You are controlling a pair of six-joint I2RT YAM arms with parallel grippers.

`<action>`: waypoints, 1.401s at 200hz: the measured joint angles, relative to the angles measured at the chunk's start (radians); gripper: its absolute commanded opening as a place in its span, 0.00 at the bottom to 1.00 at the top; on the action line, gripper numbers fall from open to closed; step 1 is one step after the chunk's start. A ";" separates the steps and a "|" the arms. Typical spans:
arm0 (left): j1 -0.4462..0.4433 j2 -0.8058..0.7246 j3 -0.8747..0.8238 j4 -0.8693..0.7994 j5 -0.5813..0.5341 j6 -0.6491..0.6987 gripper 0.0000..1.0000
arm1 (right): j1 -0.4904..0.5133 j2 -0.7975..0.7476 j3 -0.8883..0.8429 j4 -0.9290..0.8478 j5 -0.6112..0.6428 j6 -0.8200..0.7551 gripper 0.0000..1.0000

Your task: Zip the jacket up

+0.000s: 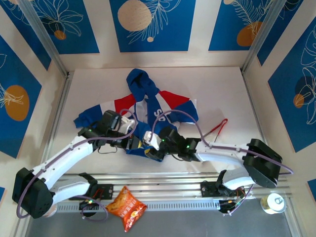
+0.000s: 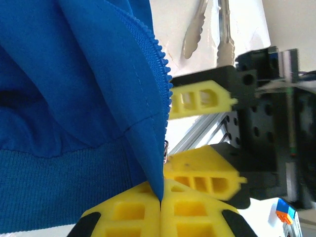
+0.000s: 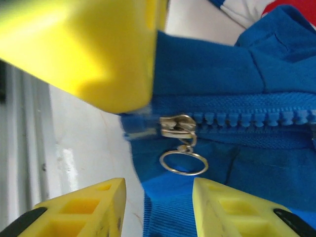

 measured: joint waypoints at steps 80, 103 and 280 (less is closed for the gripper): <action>0.000 0.003 0.014 -0.041 0.002 0.024 0.00 | -0.004 0.056 0.033 0.068 0.041 -0.051 0.22; 0.000 0.004 0.016 -0.041 0.002 0.026 0.00 | -0.006 0.056 0.034 0.081 0.036 -0.061 0.19; 0.003 -0.029 0.016 -0.020 -0.029 0.027 0.00 | -0.031 -0.008 0.061 -0.013 0.032 0.107 0.00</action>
